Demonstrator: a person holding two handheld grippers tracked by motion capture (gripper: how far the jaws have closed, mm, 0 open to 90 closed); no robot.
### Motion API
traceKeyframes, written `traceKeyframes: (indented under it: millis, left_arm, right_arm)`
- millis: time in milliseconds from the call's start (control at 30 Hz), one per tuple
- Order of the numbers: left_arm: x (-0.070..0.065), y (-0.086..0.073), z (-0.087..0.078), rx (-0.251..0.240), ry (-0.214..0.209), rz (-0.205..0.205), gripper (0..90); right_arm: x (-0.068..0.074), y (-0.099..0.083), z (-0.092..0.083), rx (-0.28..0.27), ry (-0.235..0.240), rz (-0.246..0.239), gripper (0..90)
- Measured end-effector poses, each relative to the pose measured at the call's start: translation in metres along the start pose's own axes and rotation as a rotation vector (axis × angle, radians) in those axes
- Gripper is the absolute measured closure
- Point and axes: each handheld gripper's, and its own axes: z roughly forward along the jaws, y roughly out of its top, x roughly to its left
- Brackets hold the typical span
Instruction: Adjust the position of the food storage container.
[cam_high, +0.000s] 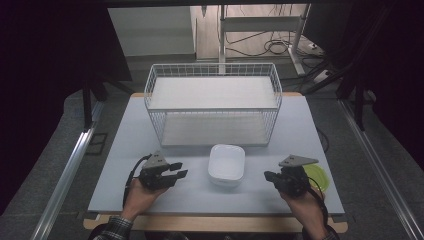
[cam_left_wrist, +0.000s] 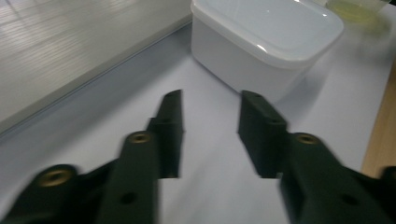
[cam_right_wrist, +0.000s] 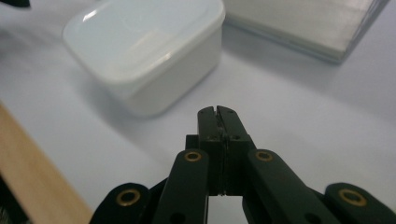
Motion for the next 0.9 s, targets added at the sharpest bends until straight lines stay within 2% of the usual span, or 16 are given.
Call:
traceKeyframes:
  millis: [33, 100, 167, 233, 367, 467, 533, 600, 700, 800, 833, 867, 900]
  left_arm:
    - [-0.001, 0.003, 0.006, 0.016, -0.012, 0.009, 70.6]
    - [-0.003, 0.009, 0.018, 0.047, -0.001, 0.046, 80.8]
    - [-0.004, 0.015, 0.031, 0.065, -0.01, 0.055, 82.9]
    - [-0.004, 0.021, 0.046, 0.077, -0.017, 0.041, 85.5]
    - [-0.008, 0.023, 0.065, 0.107, -0.046, 0.049, 86.8]
    - [-0.016, 0.02, 0.068, 0.137, -0.058, 0.083, 86.8]
    - [-0.021, 0.02, 0.068, 0.142, -0.045, 0.096, 87.2]
    - [-0.026, 0.02, 0.066, 0.149, -0.035, 0.118, 87.3]
    - [-0.034, 0.018, 0.063, 0.155, -0.042, 0.115, 87.4]
    - [-0.042, 0.016, 0.058, 0.177, -0.062, 0.13, 87.2]
    - [-0.045, 0.014, 0.056, 0.183, -0.067, 0.135, 86.9]
    - [-0.051, 0.012, 0.054, 0.189, -0.084, 0.141, 86.7]
    - [-0.053, 0.011, 0.052, 0.197, -0.097, 0.156, 85.4]
  right_arm:
    - [0.001, 0.003, 0.003, -0.004, 0.002, 0.011, 89.8]
    - [0.003, 0.01, 0.012, -0.012, 0.014, 0.018, 90.0]
    - [0.005, 0.017, 0.023, -0.01, 0.007, 0.026, 90.0]
    - [0.006, 0.024, 0.035, 0.002, 0.011, 0.036, 90.0]
    - [0.008, 0.033, 0.06, 0.066, -0.022, 0.05, 90.0]
    - [0.007, 0.036, 0.068, 0.089, -0.025, 0.07, 90.0]
    - [0.005, 0.037, 0.071, 0.08, 0.0, 0.087, 90.0]
    - [0.003, 0.038, 0.072, 0.077, 0.003, 0.081, 90.0]
    - [0.0, 0.039, 0.074, 0.079, 0.028, 0.098, 90.0]
    - [0.001, 0.042, 0.077, 0.076, 0.053, 0.091, 90.0]
    - [0.003, 0.044, 0.079, 0.076, 0.077, 0.086, 90.0]
    - [0.005, 0.045, 0.081, 0.071, 0.086, 0.078, 90.0]
    - [0.01, 0.048, 0.084, 0.07, 0.088, 0.045, 90.0]
